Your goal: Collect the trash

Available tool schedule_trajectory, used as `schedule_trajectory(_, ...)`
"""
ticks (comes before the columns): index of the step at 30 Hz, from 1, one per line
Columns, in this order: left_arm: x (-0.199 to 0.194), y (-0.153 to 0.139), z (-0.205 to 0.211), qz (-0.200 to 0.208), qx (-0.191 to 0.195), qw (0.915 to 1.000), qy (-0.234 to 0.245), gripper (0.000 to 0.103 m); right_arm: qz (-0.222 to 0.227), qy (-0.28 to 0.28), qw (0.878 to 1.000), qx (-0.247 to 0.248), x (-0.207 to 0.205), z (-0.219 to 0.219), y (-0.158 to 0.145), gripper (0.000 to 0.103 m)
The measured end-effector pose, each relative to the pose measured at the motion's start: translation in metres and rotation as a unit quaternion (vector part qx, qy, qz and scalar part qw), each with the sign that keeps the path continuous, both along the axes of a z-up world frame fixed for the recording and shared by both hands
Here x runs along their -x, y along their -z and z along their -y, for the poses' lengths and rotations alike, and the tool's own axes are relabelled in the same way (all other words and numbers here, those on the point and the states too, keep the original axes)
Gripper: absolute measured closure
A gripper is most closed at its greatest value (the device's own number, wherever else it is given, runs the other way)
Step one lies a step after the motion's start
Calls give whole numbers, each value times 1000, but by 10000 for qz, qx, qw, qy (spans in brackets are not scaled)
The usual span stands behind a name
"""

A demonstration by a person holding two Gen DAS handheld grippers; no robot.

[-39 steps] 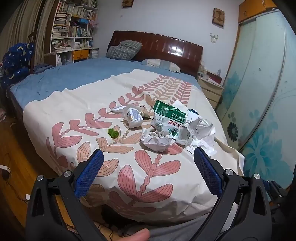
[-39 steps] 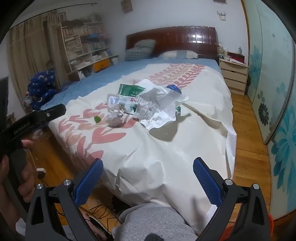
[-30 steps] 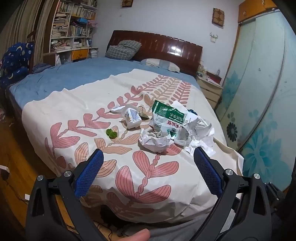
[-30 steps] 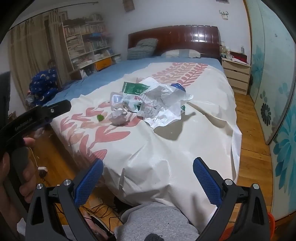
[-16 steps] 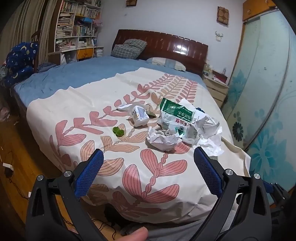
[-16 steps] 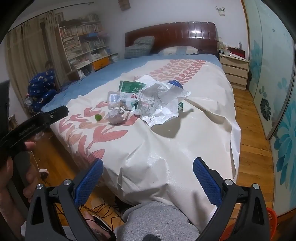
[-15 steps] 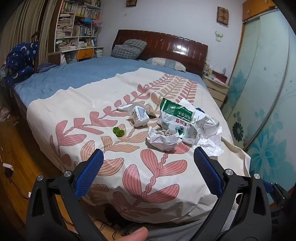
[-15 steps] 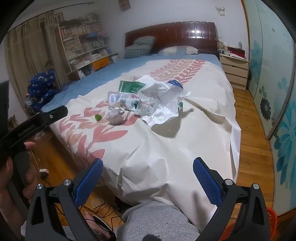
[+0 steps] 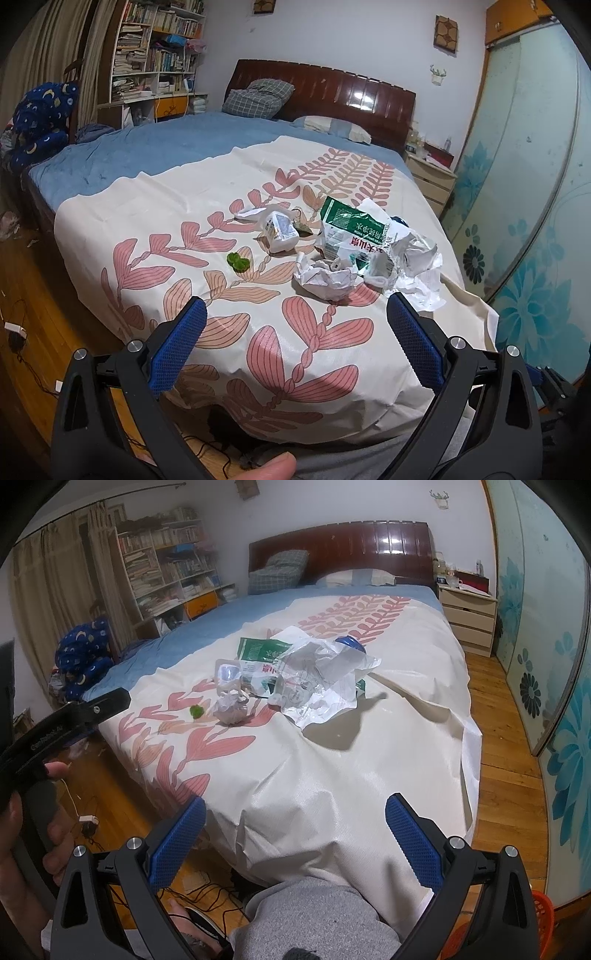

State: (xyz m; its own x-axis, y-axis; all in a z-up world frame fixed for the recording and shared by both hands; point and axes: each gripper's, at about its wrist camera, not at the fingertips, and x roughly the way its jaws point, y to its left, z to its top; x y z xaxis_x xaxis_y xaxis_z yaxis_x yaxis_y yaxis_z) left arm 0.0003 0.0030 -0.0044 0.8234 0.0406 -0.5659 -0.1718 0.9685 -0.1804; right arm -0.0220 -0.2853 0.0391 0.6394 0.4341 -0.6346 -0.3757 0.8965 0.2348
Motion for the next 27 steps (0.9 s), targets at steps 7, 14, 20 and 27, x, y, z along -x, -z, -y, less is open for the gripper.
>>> schedule_trajectory(7, -2, 1, 1, -12, -8, 10000, 14, 6, -1, -21, 10000, 23, 0, -1, 0, 7)
schedule_trajectory(14, -3, 2, 2, -24, -4, 10000, 23, 6, 0, -27, 10000, 31, 1, -1, 0, 7)
schedule_trajectory(20, -4, 4, 2, -25, 4, 10000, 14, 6, -9, -21, 10000, 28, 1, -1, 1, 7)
schedule_trajectory(27, -2, 3, 2, -14, 3, 10000, 14, 6, -55, -19, 10000, 7, 0, -2, 1, 7)
